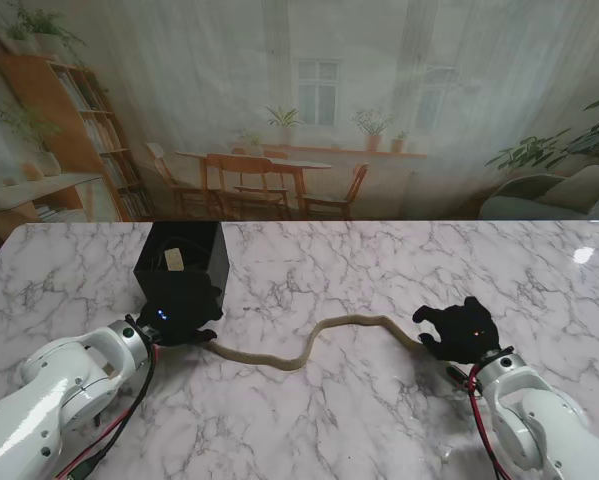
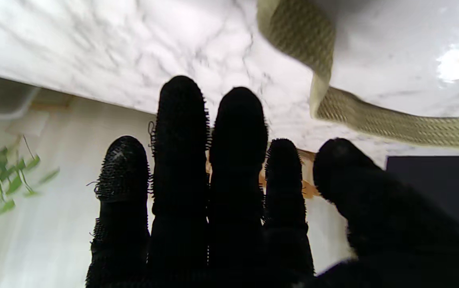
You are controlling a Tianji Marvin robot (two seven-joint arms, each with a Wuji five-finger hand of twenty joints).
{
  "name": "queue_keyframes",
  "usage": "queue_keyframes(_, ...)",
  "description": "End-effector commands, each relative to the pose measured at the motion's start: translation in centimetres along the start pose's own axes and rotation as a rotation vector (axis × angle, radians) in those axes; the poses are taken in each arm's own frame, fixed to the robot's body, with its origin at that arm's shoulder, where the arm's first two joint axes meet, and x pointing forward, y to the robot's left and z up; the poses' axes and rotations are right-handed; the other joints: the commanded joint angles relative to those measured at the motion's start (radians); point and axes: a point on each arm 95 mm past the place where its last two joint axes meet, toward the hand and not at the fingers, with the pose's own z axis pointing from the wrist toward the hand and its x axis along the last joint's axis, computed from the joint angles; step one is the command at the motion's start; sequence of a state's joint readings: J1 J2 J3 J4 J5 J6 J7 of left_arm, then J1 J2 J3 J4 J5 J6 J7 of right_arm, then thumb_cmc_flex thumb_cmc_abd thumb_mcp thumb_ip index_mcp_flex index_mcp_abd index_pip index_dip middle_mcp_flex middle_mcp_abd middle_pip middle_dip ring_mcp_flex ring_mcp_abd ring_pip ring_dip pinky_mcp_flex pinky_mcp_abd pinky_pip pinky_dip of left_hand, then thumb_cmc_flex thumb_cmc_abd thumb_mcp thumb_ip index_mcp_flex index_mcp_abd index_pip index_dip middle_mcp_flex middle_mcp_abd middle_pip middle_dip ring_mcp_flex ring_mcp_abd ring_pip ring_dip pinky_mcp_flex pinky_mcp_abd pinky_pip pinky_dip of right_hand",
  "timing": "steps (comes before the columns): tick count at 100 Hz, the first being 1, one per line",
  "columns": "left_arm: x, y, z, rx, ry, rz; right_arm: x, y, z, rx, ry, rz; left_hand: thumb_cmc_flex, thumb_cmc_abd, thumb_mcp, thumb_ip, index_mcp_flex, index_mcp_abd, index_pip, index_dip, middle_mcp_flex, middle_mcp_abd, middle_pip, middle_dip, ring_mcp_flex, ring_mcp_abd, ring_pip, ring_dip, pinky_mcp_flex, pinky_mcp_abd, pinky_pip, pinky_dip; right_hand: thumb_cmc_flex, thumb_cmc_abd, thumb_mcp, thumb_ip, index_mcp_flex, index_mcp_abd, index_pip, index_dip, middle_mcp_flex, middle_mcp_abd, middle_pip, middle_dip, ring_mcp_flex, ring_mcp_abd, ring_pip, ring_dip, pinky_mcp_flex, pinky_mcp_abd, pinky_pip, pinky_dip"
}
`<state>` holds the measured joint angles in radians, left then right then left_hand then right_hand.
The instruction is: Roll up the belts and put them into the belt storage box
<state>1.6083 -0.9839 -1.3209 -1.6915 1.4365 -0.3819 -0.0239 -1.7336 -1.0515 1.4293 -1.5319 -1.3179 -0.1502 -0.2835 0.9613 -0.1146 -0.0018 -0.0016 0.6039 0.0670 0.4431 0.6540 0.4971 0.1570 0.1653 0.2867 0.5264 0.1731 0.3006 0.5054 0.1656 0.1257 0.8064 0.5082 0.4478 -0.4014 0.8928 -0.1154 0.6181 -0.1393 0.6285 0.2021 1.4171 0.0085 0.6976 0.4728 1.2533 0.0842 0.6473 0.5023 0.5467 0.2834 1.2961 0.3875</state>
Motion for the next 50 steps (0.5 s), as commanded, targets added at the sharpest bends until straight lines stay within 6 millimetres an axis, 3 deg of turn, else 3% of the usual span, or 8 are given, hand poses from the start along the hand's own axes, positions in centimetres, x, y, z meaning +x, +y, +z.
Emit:
queue_keyframes(1, 0.2, -0.6, 0.0, 0.017, 0.005, -0.001, -1.5, 0.7, -0.6, -0.004, 0.036, -0.077, -0.014, 0.043, -0.011, -0.015, 0.036, -0.002, -0.009, 0.011, -0.019, 0.019, -0.007, -0.002, -0.01, 0.021, -0.026, -0.006, -0.012, 0.034, -0.026, -0.004, -0.038, 0.029, -0.016, 0.027, -0.007, -0.035, -0.017, 0.003, 0.018, 0.019, -0.043, -0.008, -0.021, -0.004, -0.042, -0.004, -0.026, 0.002, -0.017, 0.005)
queue_keyframes(10, 0.3, -0.6, -0.1, 0.028, 0.001, -0.004, -3.1, 1.5, -1.4, -0.025, 0.106, -0.181, -0.014, 0.043, -0.011, -0.015, 0.037, 0.0, -0.009, 0.01, -0.019, 0.021, -0.007, -0.002, -0.009, 0.022, -0.026, -0.005, -0.013, 0.036, -0.026, -0.003, -0.031, 0.038, -0.027, 0.012, -0.046, -0.14, -0.019, -0.003, -0.12, -0.002, -0.176, -0.025, -0.113, -0.018, -0.146, -0.025, -0.081, 0.009, -0.074, -0.001)
queue_keyframes(15, 0.3, -0.5, -0.1, 0.03, -0.001, -0.004, -3.8, 1.7, -1.7, -0.028, 0.152, -0.232, -0.015, 0.043, -0.011, -0.015, 0.037, 0.0, -0.009, 0.01, -0.019, 0.019, -0.007, -0.002, -0.009, 0.02, -0.026, -0.006, -0.013, 0.037, -0.027, -0.003, -0.017, 0.03, -0.021, -0.01, -0.067, -0.215, 0.013, -0.055, -0.201, -0.022, -0.243, -0.029, -0.163, -0.041, -0.21, -0.033, -0.108, 0.011, -0.111, 0.01)
queue_keyframes(21, 0.3, -0.5, -0.2, 0.03, -0.001, -0.003, -4.2, 1.7, -2.1, -0.017, 0.185, -0.272, 0.005, 0.029, -0.004, -0.013, 0.04, -0.005, -0.006, 0.013, -0.017, 0.019, -0.007, -0.001, -0.006, 0.019, -0.025, -0.005, -0.012, 0.037, -0.026, -0.003, -0.007, 0.024, 0.033, 0.026, -0.093, -0.279, -0.003, -0.037, -0.352, -0.021, -0.34, -0.074, -0.247, -0.057, -0.289, -0.066, -0.143, 0.013, -0.156, 0.006)
queue_keyframes(27, 0.3, -0.5, -0.2, 0.03, -0.003, 0.006, -4.4, 1.6, -2.4, -0.007, 0.22, -0.292, 0.023, 0.023, -0.001, -0.013, 0.04, -0.012, -0.001, 0.018, -0.016, 0.018, -0.006, -0.001, -0.004, 0.018, -0.025, -0.005, -0.01, 0.036, -0.025, -0.002, 0.013, -0.008, 0.109, 0.028, -0.092, -0.324, -0.015, -0.004, -0.487, -0.01, -0.39, -0.115, -0.308, -0.072, -0.334, -0.091, -0.166, 0.005, -0.189, 0.003)
queue_keyframes(35, 0.3, -0.4, -0.2, 0.027, -0.005, 0.003, -4.5, 1.3, -2.7, 0.013, 0.251, -0.264, 0.023, 0.028, -0.004, -0.015, 0.037, -0.01, 0.0, 0.018, -0.018, 0.017, -0.006, -0.001, -0.006, 0.018, -0.026, -0.006, -0.011, 0.038, -0.026, -0.003, 0.09, -0.065, 0.218, 0.02, -0.095, -0.36, -0.014, 0.022, -0.646, 0.014, -0.394, -0.158, -0.382, -0.074, -0.366, -0.119, -0.191, -0.004, -0.219, 0.003)
queue_keyframes(50, 0.4, -0.4, 0.0, 0.025, -0.003, 0.006, -4.7, 0.4, -3.2, 0.103, 0.269, -0.215, 0.043, 0.02, -0.001, -0.015, 0.038, -0.016, 0.006, 0.02, -0.018, 0.016, -0.004, 0.0, -0.003, 0.014, -0.026, -0.006, -0.009, 0.036, -0.026, -0.002, 0.247, -0.17, 0.371, 0.025, -0.142, -0.345, -0.085, -0.002, -0.815, 0.031, -0.341, -0.224, -0.448, -0.066, -0.375, -0.146, -0.216, -0.012, -0.248, 0.007)
